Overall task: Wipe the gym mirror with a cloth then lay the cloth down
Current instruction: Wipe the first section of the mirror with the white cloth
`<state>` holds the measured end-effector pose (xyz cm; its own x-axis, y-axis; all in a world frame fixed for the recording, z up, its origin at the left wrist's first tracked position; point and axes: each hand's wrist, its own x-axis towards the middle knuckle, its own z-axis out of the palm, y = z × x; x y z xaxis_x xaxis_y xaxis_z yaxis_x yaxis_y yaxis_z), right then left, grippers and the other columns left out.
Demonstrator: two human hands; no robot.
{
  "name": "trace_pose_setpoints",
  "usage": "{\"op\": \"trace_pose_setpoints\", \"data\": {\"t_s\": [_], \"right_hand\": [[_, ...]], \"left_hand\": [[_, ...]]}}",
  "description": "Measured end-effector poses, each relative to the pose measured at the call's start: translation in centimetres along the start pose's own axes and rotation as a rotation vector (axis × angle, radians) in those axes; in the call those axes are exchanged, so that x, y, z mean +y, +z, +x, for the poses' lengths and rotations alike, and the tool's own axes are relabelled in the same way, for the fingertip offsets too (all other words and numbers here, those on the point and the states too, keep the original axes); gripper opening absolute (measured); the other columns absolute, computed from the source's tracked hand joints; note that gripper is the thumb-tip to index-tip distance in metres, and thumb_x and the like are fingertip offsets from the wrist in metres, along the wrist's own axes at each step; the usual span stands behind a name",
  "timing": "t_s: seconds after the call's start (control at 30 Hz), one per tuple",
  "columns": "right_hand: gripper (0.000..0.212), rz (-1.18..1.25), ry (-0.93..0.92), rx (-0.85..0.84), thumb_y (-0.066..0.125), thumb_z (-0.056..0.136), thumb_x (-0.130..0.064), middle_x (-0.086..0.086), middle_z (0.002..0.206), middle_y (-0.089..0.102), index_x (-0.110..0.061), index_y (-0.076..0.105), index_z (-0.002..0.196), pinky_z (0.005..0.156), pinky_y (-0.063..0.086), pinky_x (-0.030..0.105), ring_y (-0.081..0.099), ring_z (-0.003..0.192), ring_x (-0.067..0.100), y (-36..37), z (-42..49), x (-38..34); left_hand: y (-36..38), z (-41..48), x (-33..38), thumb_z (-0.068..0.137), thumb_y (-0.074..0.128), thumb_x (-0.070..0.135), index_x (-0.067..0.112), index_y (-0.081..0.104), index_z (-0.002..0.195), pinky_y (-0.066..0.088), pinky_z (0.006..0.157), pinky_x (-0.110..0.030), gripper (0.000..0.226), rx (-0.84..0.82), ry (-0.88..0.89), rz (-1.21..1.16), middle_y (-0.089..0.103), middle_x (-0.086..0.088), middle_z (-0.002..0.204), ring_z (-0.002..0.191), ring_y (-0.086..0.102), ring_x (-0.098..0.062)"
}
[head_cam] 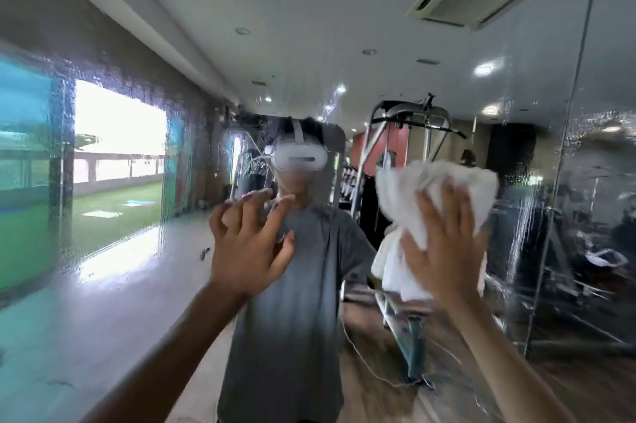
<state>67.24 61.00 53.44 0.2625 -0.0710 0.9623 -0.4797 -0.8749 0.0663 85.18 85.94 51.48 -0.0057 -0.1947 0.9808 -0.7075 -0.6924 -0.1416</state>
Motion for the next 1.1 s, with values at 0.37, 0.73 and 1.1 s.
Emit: {"op": "trace_pose_setpoints", "data": {"t_s": [0.37,0.73,1.1], "right_hand": [[0.079,-0.050,-0.378,0.070,0.042,0.087,-0.059,0.003,0.167,0.008,-0.036,0.015,0.158,0.112,0.011,0.061,0.009,0.153,0.027,-0.9,6.2,-4.3],[0.072,0.056,0.095,0.128,0.022,0.091,-0.062,0.000,0.167,-0.001,-0.039,0.010,0.158,0.112,0.006,0.070,0.000,0.153,0.026,-3.5,18.3,-5.6],[0.070,0.071,0.105,0.089,0.027,0.088,-0.055,0.002,0.166,0.014,-0.036,0.020,0.155,0.106,0.023,0.075,0.013,0.151,0.029,-4.2,17.0,1.6]], "left_hand": [[-0.6,13.2,-1.5,0.102,0.014,0.053,0.022,0.032,0.157,-0.001,0.120,-0.046,0.066,-0.013,-0.002,0.015,0.017,-0.015,0.166,0.154,0.013,-0.029],[0.0,13.0,-1.6,0.103,0.018,0.050,0.021,0.024,0.160,0.004,0.123,-0.052,0.064,0.014,0.011,0.009,0.010,-0.012,0.168,0.156,0.003,-0.024],[0.1,13.0,-1.0,0.101,0.023,0.044,0.012,0.033,0.157,0.015,0.121,-0.059,0.065,0.105,-0.006,-0.001,0.022,-0.014,0.165,0.154,0.016,-0.028]]}}
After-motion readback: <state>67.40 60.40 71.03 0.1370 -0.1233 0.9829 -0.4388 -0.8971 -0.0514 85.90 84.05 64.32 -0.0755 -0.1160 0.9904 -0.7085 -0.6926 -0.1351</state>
